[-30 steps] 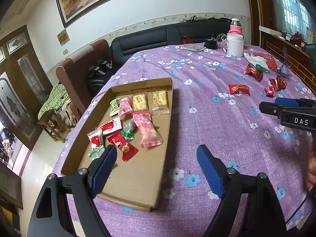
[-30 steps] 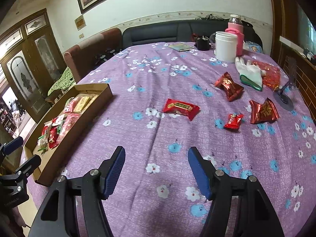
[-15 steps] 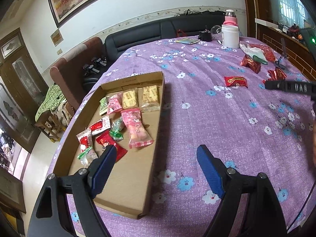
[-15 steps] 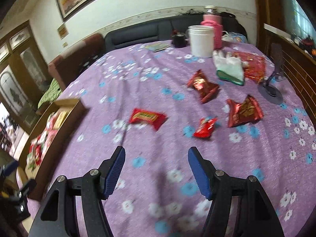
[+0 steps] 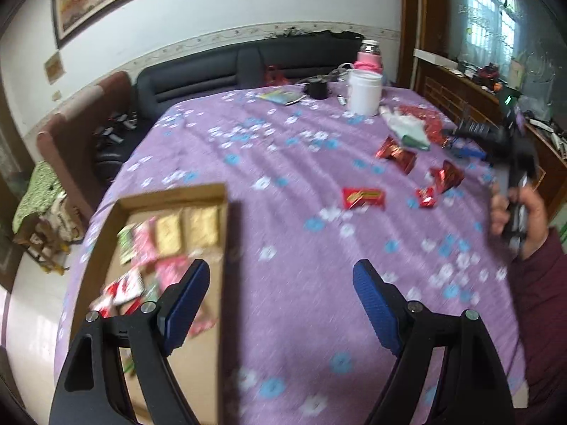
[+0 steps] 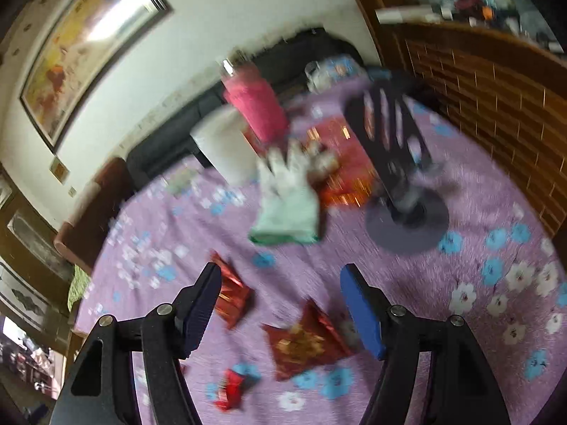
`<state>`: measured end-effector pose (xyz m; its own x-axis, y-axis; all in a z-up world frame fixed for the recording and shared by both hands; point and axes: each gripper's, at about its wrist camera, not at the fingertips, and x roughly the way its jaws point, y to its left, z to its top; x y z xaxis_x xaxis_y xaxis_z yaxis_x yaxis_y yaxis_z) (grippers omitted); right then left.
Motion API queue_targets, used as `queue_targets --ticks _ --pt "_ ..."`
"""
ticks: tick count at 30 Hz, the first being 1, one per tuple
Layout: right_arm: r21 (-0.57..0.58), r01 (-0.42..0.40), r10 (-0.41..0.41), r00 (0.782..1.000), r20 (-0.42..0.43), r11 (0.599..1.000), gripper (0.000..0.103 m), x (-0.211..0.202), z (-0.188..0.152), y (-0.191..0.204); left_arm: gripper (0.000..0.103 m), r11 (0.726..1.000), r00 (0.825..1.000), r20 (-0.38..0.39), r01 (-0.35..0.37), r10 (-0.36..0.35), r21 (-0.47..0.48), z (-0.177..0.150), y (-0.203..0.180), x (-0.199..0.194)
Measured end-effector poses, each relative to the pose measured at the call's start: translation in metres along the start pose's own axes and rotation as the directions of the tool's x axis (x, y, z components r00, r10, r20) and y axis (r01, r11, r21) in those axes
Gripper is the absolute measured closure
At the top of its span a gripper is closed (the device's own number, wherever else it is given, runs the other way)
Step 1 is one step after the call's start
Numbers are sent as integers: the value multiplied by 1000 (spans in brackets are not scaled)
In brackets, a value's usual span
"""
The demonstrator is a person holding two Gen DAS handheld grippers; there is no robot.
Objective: Organize snacks
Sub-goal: 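Grasp a red candy bar with the left tool while the right tool grasps a red wrapped candy, then carry both candies into the cardboard box and open both tools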
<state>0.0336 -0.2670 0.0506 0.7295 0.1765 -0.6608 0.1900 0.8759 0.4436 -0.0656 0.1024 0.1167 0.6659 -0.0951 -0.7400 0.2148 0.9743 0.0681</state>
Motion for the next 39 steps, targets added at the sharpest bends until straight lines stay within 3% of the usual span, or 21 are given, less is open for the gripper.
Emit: queue_targets --ticks 3,8,11,16,20,23,24,25,26,27,28,35,39 --pt "8 39 -39 998 -49 999 30 9 -5 -6 20 998 998 -10 55 -55 21 20 -18 25" --pt "5 33 -32 995 -92 999 30 8 -15 -4 20 986 987 -65 152 -148 68 51 -57 88" --pt "-42 84 -89 988 -126 996 30 8 -23 7 20 980 987 -71 150 -141 131 62 -81 122" --pt "-96 89 -107 975 -195 991 30 26 -33 18 20 934 992 -76 120 -100 336 68 -113 170" --pt "-156 113 -141 974 -177 981 30 30 -38 26 20 918 983 -134 170 -129 359 63 -113 191" --pt "-193 135 -166 973 -157 972 45 31 -40 30 20 930 976 -149 199 -160 309 61 -106 192" --pt "-191 131 -162 974 -156 973 47 31 -39 30 27 936 976 -155 196 -156 294 61 -104 192" --pt "-181 122 -151 976 -158 976 50 31 -38 29 50 940 976 -155 194 -155 280 61 -102 190" --pt "-174 108 -137 977 -163 979 55 30 -38 29 63 939 974 -159 200 -160 280 61 -103 188" --pt "-166 92 -121 978 -168 982 57 30 -37 29 68 941 979 -156 172 -130 292 60 -104 185" --pt "-156 79 -106 980 -171 985 57 30 -36 28 68 941 984 -142 144 -104 306 58 -107 181" --pt "-110 4 -18 992 -123 994 58 17 -31 27 68 948 978 -105 199 -177 249 49 -101 144" --pt "-93 -115 108 991 -77 989 58 1 -27 33 68 960 977 -63 210 -202 186 43 -85 111"
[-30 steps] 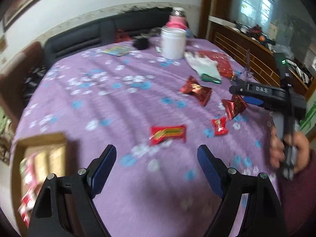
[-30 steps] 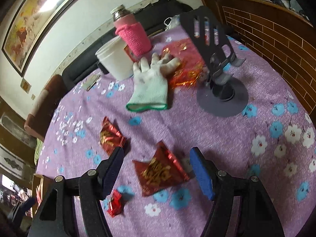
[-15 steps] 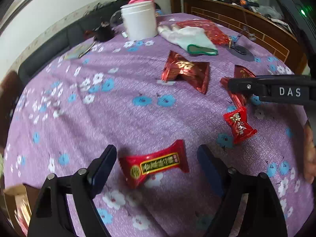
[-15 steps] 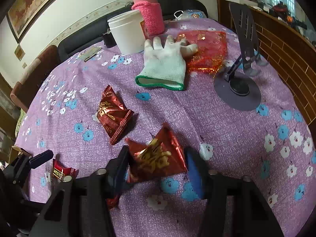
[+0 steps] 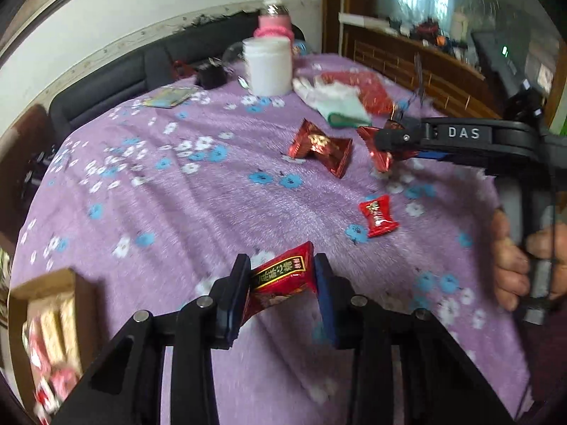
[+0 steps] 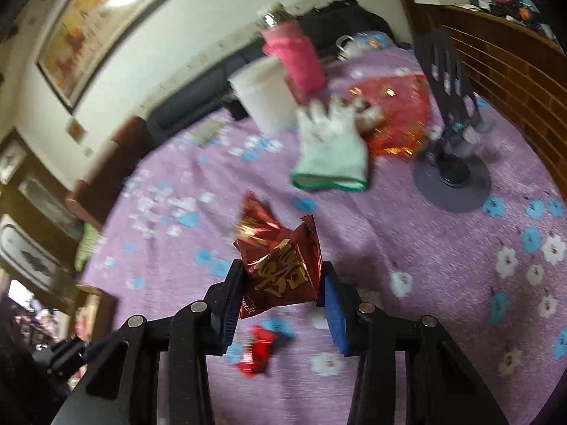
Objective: Organize snacks
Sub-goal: 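Carry both candies into the cardboard box and open both tools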
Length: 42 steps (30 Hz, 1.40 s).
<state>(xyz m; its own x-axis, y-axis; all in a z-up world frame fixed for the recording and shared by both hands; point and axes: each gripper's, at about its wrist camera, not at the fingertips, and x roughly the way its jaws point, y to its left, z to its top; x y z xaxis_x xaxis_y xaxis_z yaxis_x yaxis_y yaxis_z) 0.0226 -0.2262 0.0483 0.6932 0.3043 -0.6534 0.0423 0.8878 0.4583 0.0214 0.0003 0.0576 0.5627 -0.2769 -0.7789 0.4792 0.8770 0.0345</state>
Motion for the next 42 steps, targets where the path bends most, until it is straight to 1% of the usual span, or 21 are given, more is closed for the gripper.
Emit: queue_targets --ticks 4,7,10,12,16,18,21,23,25,28,33,36,38,42 --pt "-27 -44 45 999 22 999 58 -4 -2 12 68 998 999 38 -2 4 -70 -18 15 -35" --pt "-44 -44 45 999 17 998 58 -2 -6 18 68 990 998 58 -24 33 -142 -39 35 -62" --pt "-62 -41 42 999 11 997 58 1 -11 23 67 973 996 69 -43 60 -227 -62 61 -86" --pt "-79 -41 42 999 5 996 58 3 -15 28 67 959 993 72 -73 97 -274 -79 77 -100" --pt "-113 -56 56 998 -7 992 58 3 -23 41 67 909 979 57 -160 196 -385 -117 117 -129" --pt "-155 -55 55 998 -7 986 58 2 -32 53 67 873 969 41 -202 245 -444 -138 138 -141" --pt "-199 -46 42 999 -26 979 57 7 -45 69 67 815 962 14 -224 273 -535 -166 169 -154" --pt "-224 -27 21 999 -29 974 57 7 -52 80 67 790 956 -5 -245 293 -563 -180 182 -160" --pt "-242 -41 33 999 -38 969 57 4 -59 94 67 777 951 -26 -268 310 -570 -189 191 -162" --pt "-275 -84 70 996 -58 958 57 -3 -73 122 67 771 946 -43 -288 322 -568 -200 198 -163" --pt "-373 -182 144 981 -129 910 56 -5 -99 190 67 767 951 -55 -278 303 -578 -214 205 -159" --pt "-445 -259 195 963 -184 858 55 -6 -120 236 66 762 953 -62 -276 297 -586 -218 207 -154" --pt "-490 -299 215 951 -222 819 55 -5 -136 263 66 759 949 -69 -288 308 -584 -219 208 -151" --pt "-570 -364 232 928 -293 736 55 1 -171 308 65 751 944 -88 -308 319 -584 -221 213 -144"
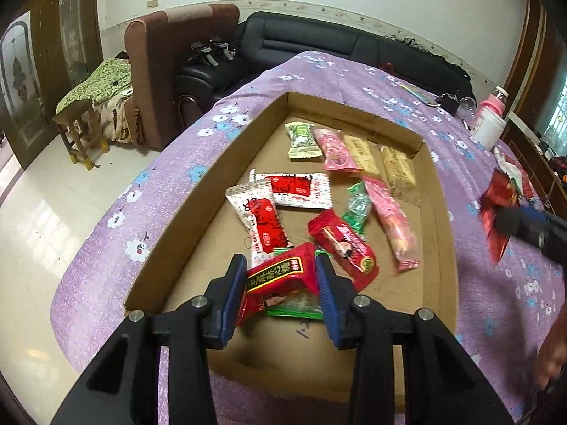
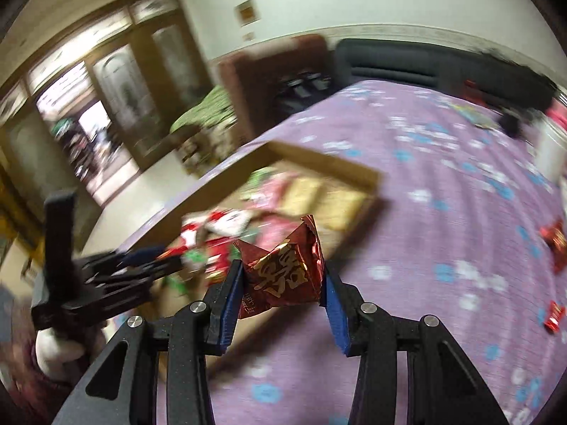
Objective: Organize snacks
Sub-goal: 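Carry both candies into the cardboard box and open both tools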
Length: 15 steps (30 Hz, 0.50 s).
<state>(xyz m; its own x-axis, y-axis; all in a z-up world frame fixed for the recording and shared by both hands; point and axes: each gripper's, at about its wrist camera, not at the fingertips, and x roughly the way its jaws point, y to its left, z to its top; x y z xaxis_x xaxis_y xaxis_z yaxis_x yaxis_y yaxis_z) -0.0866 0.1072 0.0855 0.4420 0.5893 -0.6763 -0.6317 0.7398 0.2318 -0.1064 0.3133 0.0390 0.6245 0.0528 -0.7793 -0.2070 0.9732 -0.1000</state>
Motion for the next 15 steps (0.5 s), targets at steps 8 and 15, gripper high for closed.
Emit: queue_targets --ticks 8,15 --pt "-244 15 -33 997 -71 970 54 46 -18 70 39 996 998 50 50 -47 -75 -2 12 -15" --pt "-325 -16 23 1000 18 946 35 36 -22 75 35 991 988 148 57 -38 -125 -13 21 -80"
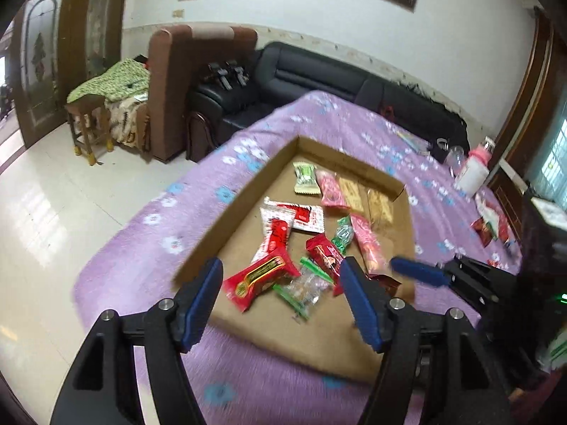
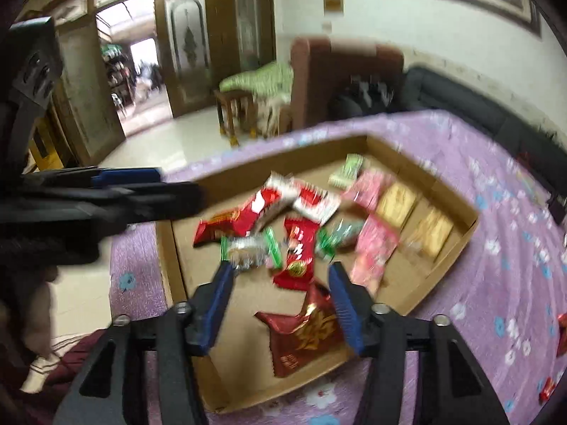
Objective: Organize snacks
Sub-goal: 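Carry both candies into the cardboard box and open both tools, then move both tools back over the remaining red candies on the table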
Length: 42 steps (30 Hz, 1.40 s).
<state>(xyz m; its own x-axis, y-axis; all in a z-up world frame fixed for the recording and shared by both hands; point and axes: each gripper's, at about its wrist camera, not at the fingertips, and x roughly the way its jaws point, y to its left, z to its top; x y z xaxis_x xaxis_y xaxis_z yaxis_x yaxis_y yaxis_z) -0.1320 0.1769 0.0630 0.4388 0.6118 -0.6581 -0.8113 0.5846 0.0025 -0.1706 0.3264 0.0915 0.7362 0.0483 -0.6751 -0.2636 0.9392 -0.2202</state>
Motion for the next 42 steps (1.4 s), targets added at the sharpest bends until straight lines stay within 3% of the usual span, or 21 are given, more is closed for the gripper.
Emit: queue_targets --ticks 3,5,7,12,18,20,23,30,39,42 --pt "12 77 -78 987 140 997 26 -23 -13 -9 24 997 995 52 -80 80 9 -7 3 -41" --pt "36 86 -91 978 189 996 24 -34 -17 -11 21 982 976 115 -188 187 -2 -11 6 -72" --pt "51 115 -124 966 227 992 21 -40 -21 -16 21 968 956 148 -250 252 -34 -12 12 -96" --pt "118 136 -158 966 203 984 19 -31 -26 -29 20 923 905 190 -358 380 -142 -18 20 -155" --pt "225 139 -184 964 193 964 19 -36 -29 -52 14 882 846 252 -443 470 -160 -28 3 -206" --pt "238 135 -182 966 185 962 19 -36 -31 -54 13 878 835 270 -451 479 -162 -30 -1 -214" --pt "243 148 -192 966 173 959 19 -34 -32 -54 13 884 838 281 -440 467 -157 -33 -9 -218" --pt "217 193 -236 953 191 957 17 -39 -32 -47 13 915 882 246 -396 402 -76 -36 -28 -192" --pt "177 224 -254 952 173 958 16 -32 -33 -42 13 938 915 210 -344 345 -42 -39 -32 -167" --pt "165 249 -279 941 191 954 16 -33 -31 -40 13 960 941 189 -279 279 -29 -35 -34 -146"
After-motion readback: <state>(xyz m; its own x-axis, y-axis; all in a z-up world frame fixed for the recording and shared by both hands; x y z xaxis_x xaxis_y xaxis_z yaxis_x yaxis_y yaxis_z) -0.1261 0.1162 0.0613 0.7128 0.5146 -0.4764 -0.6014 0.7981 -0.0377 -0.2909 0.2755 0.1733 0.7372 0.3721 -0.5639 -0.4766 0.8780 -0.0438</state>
